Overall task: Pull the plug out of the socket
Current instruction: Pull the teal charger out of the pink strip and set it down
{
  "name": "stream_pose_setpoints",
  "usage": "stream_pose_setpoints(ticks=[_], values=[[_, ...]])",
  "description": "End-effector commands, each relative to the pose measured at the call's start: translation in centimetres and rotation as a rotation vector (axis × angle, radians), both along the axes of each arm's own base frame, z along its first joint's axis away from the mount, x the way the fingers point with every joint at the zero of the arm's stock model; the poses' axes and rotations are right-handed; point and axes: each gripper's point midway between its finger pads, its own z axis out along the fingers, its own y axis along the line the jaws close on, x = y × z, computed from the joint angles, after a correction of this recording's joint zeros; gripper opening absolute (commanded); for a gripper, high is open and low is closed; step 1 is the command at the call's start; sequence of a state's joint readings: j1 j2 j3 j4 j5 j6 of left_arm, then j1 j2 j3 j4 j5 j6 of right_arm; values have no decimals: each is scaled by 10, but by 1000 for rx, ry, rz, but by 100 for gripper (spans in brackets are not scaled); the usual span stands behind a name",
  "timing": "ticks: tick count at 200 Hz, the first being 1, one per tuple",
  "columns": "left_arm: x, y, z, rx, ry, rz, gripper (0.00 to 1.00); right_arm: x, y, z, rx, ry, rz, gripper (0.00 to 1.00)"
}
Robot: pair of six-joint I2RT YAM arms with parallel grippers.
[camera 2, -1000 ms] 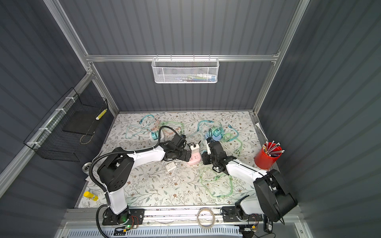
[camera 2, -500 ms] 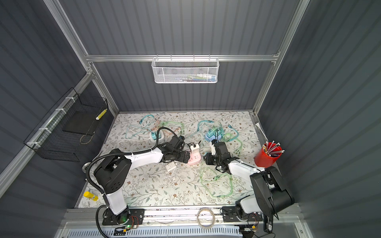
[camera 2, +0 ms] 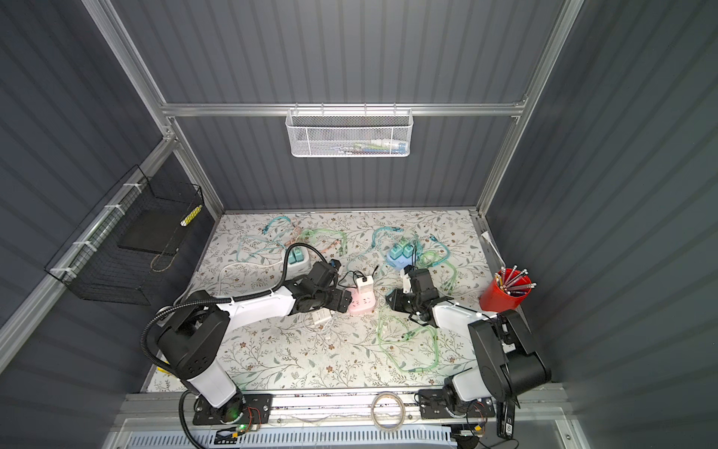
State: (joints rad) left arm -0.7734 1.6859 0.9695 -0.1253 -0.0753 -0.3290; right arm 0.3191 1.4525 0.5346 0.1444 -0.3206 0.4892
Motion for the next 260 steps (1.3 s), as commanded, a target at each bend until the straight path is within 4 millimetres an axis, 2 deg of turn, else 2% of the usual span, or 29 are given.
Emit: stream_pose_setpoints(ticks=[1, 39, 109, 133, 170, 186, 234, 247, 258, 260], values=[[2, -2, 10, -14, -41, -16, 100, -11, 0, -14, 31, 66, 5, 12], [1, -2, 8, -18, -37, -19, 100, -14, -5, -16, 30, 81, -12, 20], [0, -6, 5, -28, -24, -28, 100, -20, -21, -13, 10, 99, -64, 49], [1, -7, 6, -31, -26, -29, 100, -18, -36, -11, -55, 85, -112, 58], [0, -7, 7, -33, -32, -31, 100, -18, -48, 3, -105, 52, -143, 65], [1, -6, 7, -27, -33, -29, 100, -18, -51, 9, -119, 34, -146, 74], [4, -3, 9, -14, -48, -13, 100, -16, -53, 35, -131, -80, -122, 79], [4, -3, 9, -14, -49, -13, 100, -14, -53, 43, -125, -114, -117, 85], [4, -3, 10, -14, -49, -13, 100, -14, -50, 44, -118, -126, -107, 98], [4, -3, 9, -13, -48, -13, 100, -13, -50, 51, -110, -151, -106, 99]])
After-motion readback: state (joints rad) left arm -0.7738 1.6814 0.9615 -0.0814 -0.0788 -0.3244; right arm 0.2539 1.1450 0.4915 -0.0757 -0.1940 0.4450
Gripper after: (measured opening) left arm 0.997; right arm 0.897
